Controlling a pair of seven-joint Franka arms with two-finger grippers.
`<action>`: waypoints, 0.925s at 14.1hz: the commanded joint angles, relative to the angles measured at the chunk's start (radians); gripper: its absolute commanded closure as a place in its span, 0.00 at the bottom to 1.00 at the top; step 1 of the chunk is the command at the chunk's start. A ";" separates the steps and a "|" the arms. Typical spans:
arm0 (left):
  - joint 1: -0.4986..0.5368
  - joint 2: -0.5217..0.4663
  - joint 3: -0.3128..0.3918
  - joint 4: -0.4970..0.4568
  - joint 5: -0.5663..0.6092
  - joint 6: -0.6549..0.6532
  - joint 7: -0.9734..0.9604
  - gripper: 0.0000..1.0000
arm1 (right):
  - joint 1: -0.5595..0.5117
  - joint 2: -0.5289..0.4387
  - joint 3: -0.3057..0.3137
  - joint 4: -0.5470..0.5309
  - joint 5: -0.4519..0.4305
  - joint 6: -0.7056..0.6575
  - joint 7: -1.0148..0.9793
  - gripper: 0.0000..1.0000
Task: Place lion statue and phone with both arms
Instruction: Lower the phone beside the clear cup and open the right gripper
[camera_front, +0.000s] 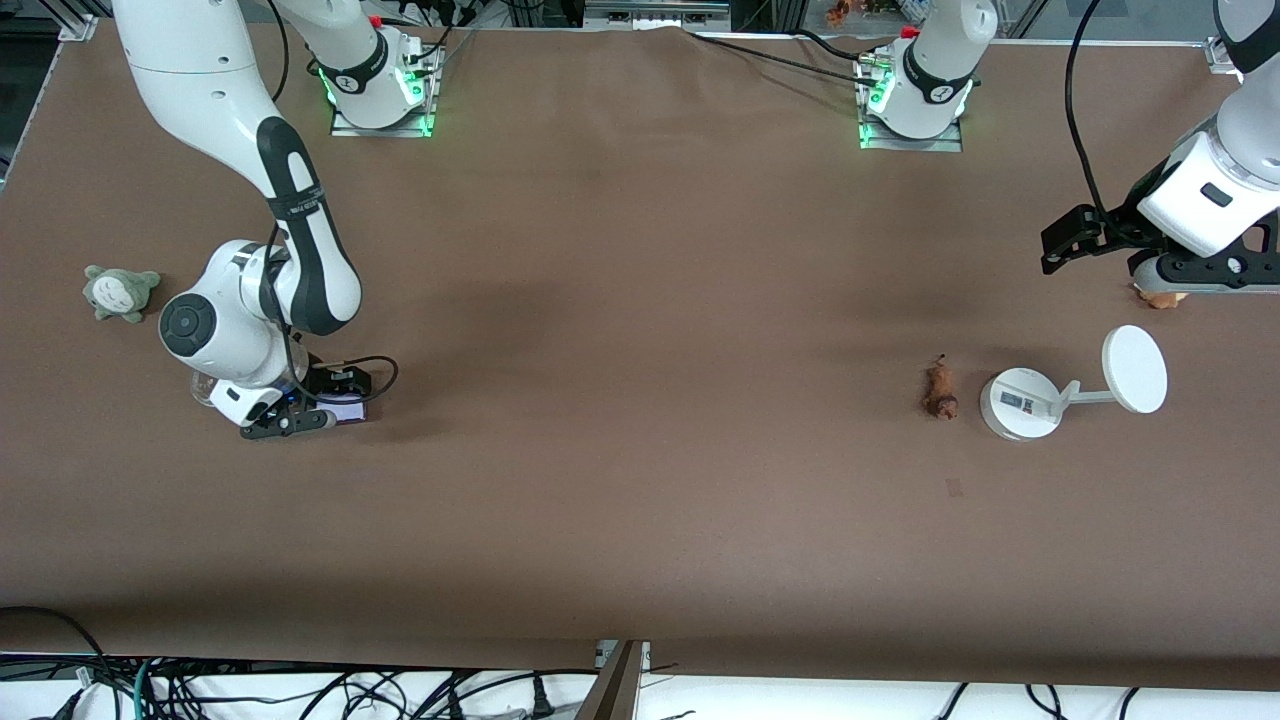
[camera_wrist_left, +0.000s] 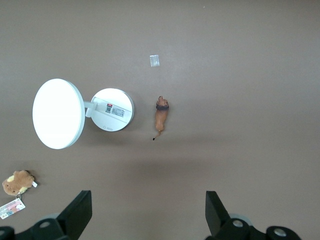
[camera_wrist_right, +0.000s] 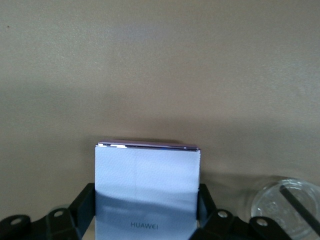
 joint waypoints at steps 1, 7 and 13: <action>-0.004 -0.006 0.006 0.011 -0.024 -0.025 -0.002 0.00 | 0.004 -0.005 -0.002 -0.005 0.035 0.015 -0.029 0.18; -0.006 -0.005 0.004 0.011 -0.024 -0.031 -0.004 0.00 | 0.006 -0.008 -0.002 0.004 0.035 0.008 -0.025 0.08; -0.006 -0.005 -0.001 0.012 -0.024 -0.031 -0.004 0.00 | 0.047 -0.072 -0.003 0.041 0.035 -0.080 0.010 0.08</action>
